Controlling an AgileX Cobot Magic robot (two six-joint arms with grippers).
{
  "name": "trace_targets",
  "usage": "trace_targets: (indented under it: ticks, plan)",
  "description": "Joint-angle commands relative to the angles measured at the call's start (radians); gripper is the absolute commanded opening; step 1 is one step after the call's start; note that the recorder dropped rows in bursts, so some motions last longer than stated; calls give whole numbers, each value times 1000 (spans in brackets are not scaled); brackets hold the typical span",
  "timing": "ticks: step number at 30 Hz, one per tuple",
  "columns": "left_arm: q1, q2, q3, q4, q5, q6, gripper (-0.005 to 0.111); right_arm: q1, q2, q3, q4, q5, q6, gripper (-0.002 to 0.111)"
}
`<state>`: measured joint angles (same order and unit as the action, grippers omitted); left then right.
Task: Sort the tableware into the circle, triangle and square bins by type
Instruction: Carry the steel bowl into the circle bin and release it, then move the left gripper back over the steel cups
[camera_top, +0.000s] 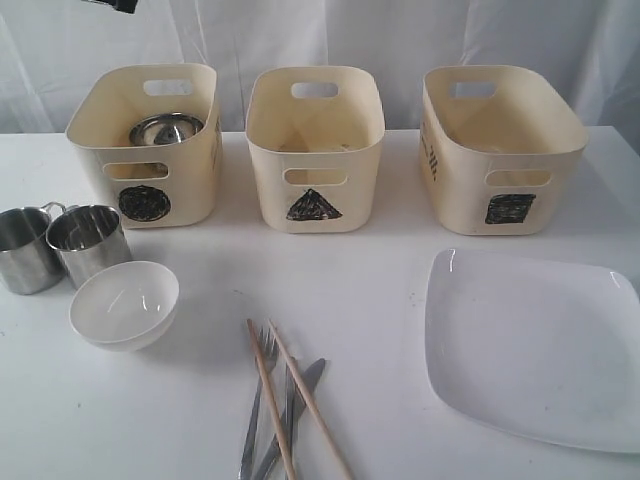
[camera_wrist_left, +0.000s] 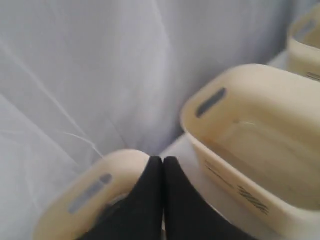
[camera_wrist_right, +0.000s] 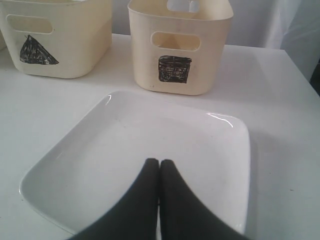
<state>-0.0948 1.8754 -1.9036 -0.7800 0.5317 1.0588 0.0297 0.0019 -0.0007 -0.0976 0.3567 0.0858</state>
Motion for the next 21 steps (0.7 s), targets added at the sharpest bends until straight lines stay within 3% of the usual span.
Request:
trace_targets:
  ticks: [1,5,8,15,21]
  plan:
    - [5,-80,-5,349,398,-368,0,-6,-2,1,-6,-8,0,0]
    - [5,-99,-1,795,642,-890,0,-6,-2,1,-6,-8,0,0]
    - [5,-123,34,1080,689,-1038,0,-6,-2,1,-6,-8,0,0]
    - [5,-151,122,961,689,-1051,0,-6,-2,1,-6,-8,0,0]
    - [13,-151,256,1077,689,-1094,0,-6,-2,1,-6,-8,0,0]
